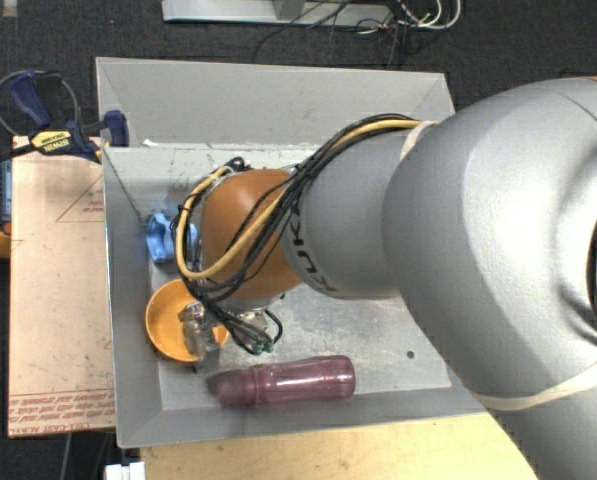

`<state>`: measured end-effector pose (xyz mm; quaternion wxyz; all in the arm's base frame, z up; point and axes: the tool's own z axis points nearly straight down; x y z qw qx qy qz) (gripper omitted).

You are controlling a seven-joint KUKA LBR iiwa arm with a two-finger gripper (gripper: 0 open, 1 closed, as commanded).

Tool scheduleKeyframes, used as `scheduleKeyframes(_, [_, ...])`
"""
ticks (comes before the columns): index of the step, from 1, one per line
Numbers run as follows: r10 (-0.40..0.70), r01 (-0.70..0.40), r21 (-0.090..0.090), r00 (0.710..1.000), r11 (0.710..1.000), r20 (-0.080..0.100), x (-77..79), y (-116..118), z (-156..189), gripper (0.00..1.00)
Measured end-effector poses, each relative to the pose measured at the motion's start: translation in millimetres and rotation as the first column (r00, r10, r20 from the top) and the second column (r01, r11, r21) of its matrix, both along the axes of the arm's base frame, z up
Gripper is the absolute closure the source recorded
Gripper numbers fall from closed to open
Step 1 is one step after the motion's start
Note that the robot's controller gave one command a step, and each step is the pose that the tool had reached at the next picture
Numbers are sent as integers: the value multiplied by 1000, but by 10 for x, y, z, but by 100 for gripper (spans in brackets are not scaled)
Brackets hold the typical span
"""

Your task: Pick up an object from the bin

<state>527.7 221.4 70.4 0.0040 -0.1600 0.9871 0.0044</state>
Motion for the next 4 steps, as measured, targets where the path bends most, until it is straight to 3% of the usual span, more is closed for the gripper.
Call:
scheduleKeyframes(1, [1,-1,2,1000,1000,0,-77,-48,42,100])
scheduleKeyframes(4, [0,0,2,1000,1000,0,-76,-50,42,100])
